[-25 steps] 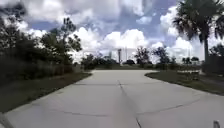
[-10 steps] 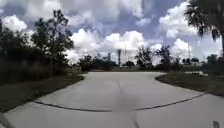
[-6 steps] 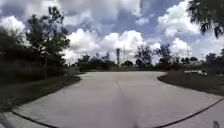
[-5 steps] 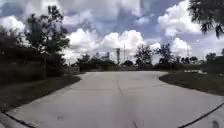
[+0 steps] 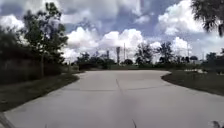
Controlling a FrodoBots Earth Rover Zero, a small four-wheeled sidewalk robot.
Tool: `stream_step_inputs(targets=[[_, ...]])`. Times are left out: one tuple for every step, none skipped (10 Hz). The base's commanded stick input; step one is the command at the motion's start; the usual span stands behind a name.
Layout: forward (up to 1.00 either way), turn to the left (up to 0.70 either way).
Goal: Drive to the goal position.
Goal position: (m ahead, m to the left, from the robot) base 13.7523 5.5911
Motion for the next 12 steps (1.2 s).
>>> stream_step_inputs(targets=[[1.00,0.00],[1.00,0.00],[1.00,0.00],[1.00,0.00],[1.00,0.00],[1.00,0.00],[1.00,0.00],[1.00,0.00],[1.00,0.00],[1.00,0.00],[0.89,0.00],[0.10,0.00]])
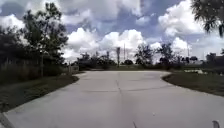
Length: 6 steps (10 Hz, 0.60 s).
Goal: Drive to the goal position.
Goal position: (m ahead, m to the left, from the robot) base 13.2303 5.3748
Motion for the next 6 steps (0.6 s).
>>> stream_step_inputs(targets=[[1.00,0.00],[1.00,0.00],[1.00,0.00],[1.00,0.00],[1.00,0.00],[1.00,0.00]])
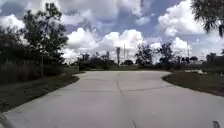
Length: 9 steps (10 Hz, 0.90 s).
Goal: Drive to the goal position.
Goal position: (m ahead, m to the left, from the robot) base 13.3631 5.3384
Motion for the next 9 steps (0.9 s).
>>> stream_step_inputs(targets=[[1.00,0.00],[1.00,0.00],[1.00,0.00],[1.00,0.00],[1.00,0.00],[1.00,0.00],[1.00,0.00],[1.00,0.00],[1.00,0.00]])
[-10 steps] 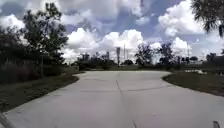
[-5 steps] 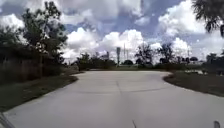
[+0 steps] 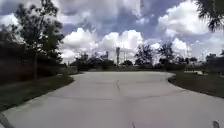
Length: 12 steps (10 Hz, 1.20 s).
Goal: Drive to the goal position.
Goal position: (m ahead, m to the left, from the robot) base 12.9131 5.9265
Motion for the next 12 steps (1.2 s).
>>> stream_step_inputs(targets=[[1.00,0.00],[1.00,0.00],[1.00,0.00],[1.00,0.00],[1.00,0.00],[1.00,0.00],[1.00,0.00],[1.00,0.00],[1.00,0.00],[1.00,0.00],[1.00,0.00],[1.00,0.00]])
